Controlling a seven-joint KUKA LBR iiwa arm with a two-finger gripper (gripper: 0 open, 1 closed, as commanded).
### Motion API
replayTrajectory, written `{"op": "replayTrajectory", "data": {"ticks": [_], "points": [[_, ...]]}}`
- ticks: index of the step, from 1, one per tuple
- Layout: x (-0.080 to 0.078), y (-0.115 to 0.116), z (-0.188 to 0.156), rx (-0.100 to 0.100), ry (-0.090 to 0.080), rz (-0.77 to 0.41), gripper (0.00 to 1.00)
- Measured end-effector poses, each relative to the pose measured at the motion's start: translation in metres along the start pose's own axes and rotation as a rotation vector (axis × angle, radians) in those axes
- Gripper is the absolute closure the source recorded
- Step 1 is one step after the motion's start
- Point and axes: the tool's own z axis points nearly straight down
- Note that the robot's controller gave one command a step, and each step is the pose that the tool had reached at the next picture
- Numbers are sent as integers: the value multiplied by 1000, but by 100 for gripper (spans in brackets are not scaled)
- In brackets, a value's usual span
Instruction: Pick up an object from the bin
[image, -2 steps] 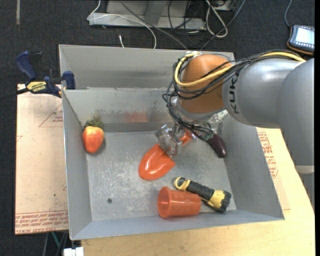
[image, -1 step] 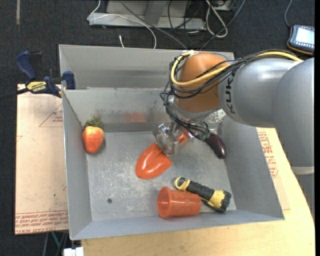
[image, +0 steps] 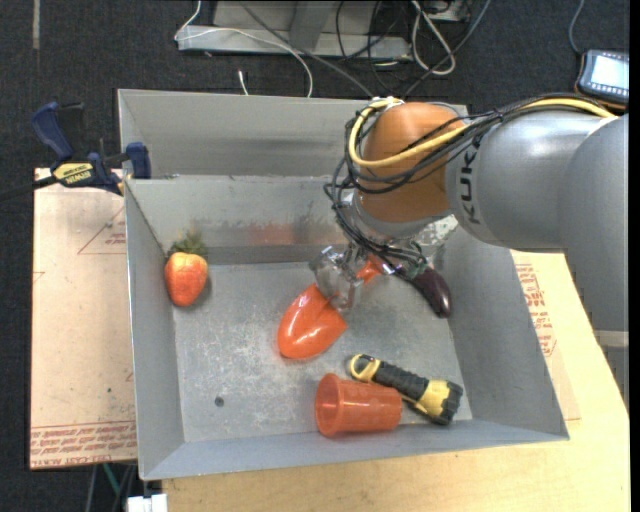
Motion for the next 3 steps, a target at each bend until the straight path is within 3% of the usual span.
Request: {"op": "replayTrajectory", "data": {"ticks": [1, 2, 3], "points": [[53, -3, 10, -1, -6, 113, 100], [5, -5, -22, 7, -18, -25, 100], [12, 18, 3, -2, -3, -110, 100]]}}
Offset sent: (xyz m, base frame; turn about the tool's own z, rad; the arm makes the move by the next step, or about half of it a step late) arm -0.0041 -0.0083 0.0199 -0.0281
